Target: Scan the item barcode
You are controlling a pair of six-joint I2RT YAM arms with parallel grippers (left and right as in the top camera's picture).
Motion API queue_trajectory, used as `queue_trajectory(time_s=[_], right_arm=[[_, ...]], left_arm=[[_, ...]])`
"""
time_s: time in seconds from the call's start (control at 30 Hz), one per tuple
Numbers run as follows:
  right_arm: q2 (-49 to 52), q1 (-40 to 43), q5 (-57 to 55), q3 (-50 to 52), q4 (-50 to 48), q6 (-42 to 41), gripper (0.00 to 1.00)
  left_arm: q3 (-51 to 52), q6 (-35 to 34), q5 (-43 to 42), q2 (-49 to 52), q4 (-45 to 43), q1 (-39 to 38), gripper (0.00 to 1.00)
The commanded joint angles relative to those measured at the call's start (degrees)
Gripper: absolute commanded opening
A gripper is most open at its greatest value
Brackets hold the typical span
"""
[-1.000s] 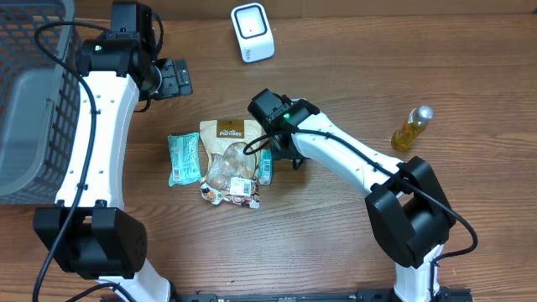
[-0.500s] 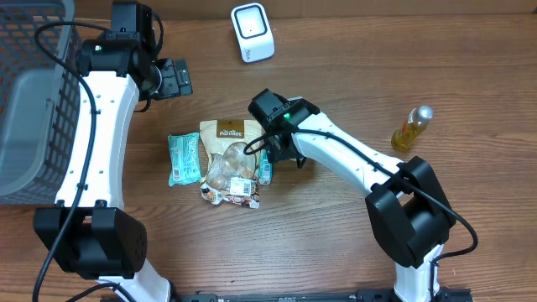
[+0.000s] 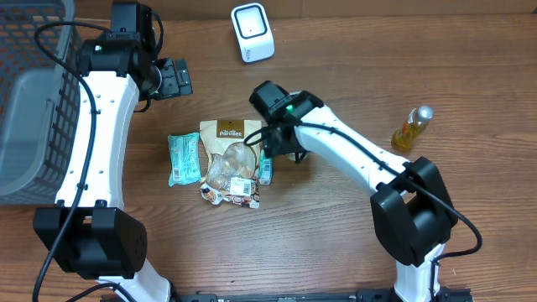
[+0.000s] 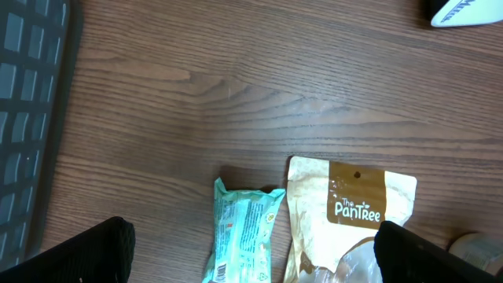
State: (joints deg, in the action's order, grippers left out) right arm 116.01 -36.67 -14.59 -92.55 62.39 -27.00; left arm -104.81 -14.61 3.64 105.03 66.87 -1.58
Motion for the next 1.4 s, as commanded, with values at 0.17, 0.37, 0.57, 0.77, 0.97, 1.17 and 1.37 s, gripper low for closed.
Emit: queue_trajectory(time_s=[0.17,0.37,0.57,0.77,0.97,1.17,1.37], right_arm=[[-0.2,5.3,14.7,-1.3,-0.8,4.6,1.00],[-0.1,4.5,14.7,-0.8,-2.9,4.5,0.97],[-0.1,3.9,14.7,0.9,-5.1,4.6,0.95],[-0.1,3.9,12.6,2.4,-6.4,4.6,0.91],[0.0,3.9,12.5,2.6,-7.0,4.6,0.91],[0.1,4.0,7.5,2.6,-6.3,4.5,0.87],[0.1,4.3,6.5,2.6,-3.8,4.3,0.87]], left_arm=[[-0.7,-0.2,-0.1,-0.4,0.0,-0.3,0.99],[-0.7,-0.2,-0.1,-0.4,0.0,-0.3,1.00],[-0.7,-0.2,-0.1,-0.4,0.0,-0.3,1.00],[-0.7,-0.2,-0.1,-0.4,0.0,-0.3,1.00],[-0.7,-0.2,-0.1,-0.4,0.0,-0.3,1.00],[-0.7,-0.2,-0.1,-0.4,0.0,-0.3,1.00],[-0.7,-0.2,-0.1,-0.4,0.0,-0.3,1.00]])
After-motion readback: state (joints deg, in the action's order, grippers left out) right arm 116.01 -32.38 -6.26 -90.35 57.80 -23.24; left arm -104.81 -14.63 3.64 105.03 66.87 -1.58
